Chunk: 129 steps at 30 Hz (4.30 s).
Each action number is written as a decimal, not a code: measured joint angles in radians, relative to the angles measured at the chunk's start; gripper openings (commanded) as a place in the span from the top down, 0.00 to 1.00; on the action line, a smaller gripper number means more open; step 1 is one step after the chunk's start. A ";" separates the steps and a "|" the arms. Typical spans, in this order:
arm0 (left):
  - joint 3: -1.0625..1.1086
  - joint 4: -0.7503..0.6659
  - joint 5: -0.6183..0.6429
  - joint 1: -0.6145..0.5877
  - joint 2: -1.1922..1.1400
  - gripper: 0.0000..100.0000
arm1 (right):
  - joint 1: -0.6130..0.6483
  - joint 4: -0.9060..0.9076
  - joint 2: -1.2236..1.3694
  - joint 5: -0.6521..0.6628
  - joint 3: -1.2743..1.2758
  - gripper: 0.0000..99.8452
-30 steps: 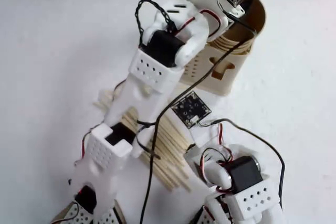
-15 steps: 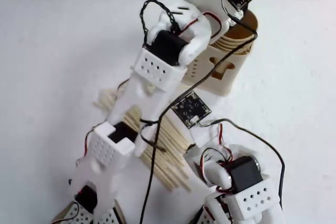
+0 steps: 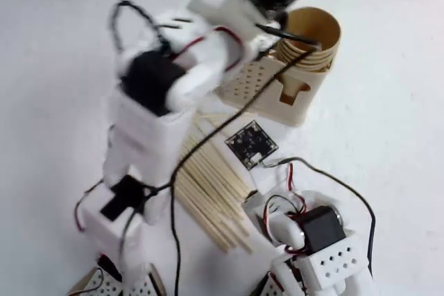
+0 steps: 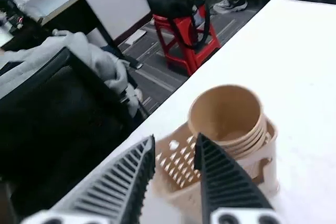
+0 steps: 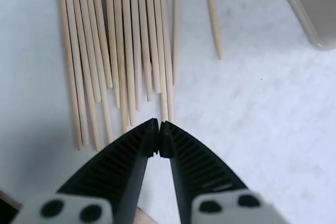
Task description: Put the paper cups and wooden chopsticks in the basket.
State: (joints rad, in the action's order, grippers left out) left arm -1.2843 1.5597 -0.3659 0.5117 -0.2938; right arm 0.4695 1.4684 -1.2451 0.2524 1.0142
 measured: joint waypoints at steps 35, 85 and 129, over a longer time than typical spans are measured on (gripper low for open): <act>0.994 0.098 0.000 -0.419 1.227 0.97 | 0.554 -0.549 0.000 0.040 0.315 0.90; 2.007 -0.267 0.000 -0.425 2.016 0.97 | 0.436 -0.862 0.002 0.040 0.506 0.83; 2.134 -0.167 -0.161 -0.548 2.016 0.97 | 0.304 -0.583 1.315 0.089 -0.420 0.93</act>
State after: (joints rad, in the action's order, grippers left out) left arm 0.8500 1.3924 -0.5271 -0.0361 1.7223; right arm 0.7733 0.8853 0.0698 0.3414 0.5938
